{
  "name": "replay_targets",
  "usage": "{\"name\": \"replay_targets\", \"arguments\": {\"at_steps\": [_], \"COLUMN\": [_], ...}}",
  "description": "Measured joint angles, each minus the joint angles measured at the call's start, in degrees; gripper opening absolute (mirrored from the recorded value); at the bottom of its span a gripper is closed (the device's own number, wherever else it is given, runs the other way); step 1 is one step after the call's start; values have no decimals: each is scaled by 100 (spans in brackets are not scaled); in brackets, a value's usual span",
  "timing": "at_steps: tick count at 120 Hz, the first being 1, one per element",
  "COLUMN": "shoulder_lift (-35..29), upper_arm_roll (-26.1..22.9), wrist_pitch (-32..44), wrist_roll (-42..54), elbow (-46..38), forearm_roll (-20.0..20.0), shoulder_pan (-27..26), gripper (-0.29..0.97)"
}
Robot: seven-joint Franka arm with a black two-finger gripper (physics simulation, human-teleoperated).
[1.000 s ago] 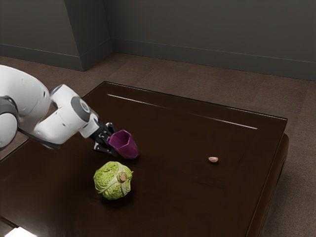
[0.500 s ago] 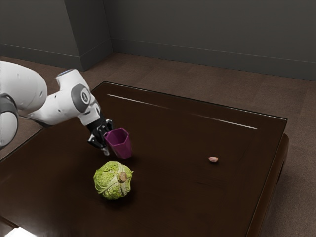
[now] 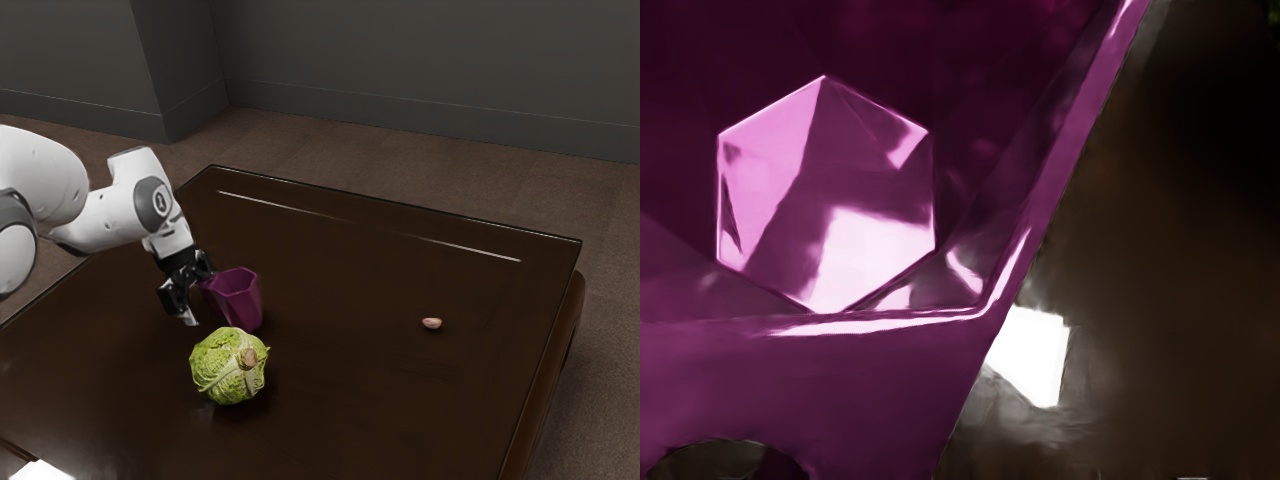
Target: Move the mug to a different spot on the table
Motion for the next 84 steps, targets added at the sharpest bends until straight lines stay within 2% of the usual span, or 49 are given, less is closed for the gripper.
{"name": "replay_targets", "arguments": {"at_steps": [16,28,36,44,54,62,84], "shoulder_lift": [-186,-890,-1410,-1602,-1611,-1572,-1368], "upper_arm_roll": [377,618,693,555,83,-286,-398], "wrist_pitch": [-107,-399,-786,-1259,-1972,-2431,-3145], "wrist_roll": [-171,-446,-730,-1201,-2226,-3107,-5145], "elbow": [-70,38,709,1762,2784,3133,3345], "forearm_roll": [374,1262,1883,2231,2306,2334,2342], "shoulder_pan": [-25,-60,-63,-7,151,125,149], "gripper": [60,62,63,64,65,65,66]}}
